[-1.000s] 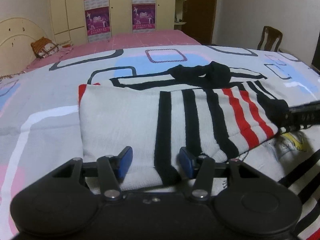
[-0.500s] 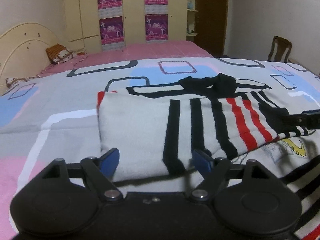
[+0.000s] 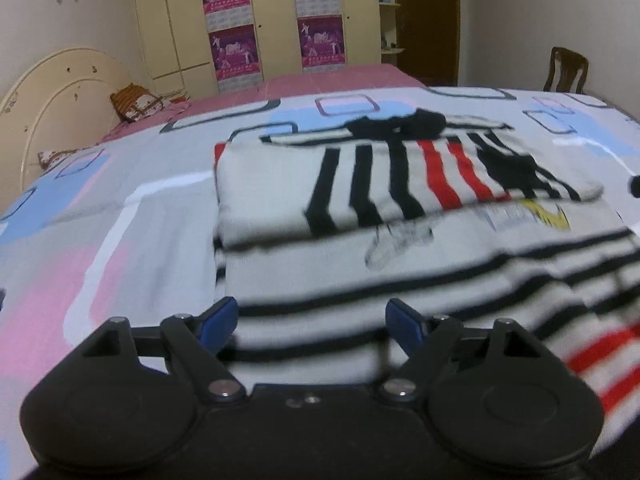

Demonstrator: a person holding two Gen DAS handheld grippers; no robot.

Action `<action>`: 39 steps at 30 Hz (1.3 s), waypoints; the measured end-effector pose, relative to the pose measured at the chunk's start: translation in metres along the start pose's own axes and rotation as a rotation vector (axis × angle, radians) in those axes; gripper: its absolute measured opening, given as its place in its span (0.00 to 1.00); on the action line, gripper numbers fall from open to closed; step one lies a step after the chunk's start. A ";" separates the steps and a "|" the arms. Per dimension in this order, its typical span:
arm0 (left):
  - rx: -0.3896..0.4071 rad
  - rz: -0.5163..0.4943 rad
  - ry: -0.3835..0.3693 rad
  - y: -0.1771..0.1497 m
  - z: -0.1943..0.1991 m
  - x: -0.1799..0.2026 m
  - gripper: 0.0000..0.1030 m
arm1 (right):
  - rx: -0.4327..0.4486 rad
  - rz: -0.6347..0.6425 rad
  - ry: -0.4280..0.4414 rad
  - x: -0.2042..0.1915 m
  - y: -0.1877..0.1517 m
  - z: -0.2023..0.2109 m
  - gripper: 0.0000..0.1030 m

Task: Fold small clothes
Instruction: 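Grasp the sweater hem with both grippers and lift it toward the collar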

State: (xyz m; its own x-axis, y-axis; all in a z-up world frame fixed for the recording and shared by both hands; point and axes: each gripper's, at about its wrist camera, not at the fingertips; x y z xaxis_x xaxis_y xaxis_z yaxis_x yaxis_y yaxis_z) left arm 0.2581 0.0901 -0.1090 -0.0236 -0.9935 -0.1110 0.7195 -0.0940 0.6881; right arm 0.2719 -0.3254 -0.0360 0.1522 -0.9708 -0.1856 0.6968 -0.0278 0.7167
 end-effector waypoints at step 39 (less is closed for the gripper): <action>-0.151 0.668 -0.619 -0.136 0.055 -0.085 0.32 | -0.282 -0.503 0.480 0.070 -0.151 0.065 0.08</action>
State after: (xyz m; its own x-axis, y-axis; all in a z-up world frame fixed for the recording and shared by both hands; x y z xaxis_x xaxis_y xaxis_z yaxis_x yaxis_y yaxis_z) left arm 0.1240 0.1838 -0.1541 0.0940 -0.6994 0.7085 0.7991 0.4775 0.3653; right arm 0.1317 -0.4045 -0.1129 0.0112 -0.6447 -0.7643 0.9064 -0.3162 0.2800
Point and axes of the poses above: each gripper's, at about its wrist camera, not at the fingertips, and z roughly against the way its jaws point, x to its right, y to its top, and after that the axes turned 3 degrees about -x, right-handed
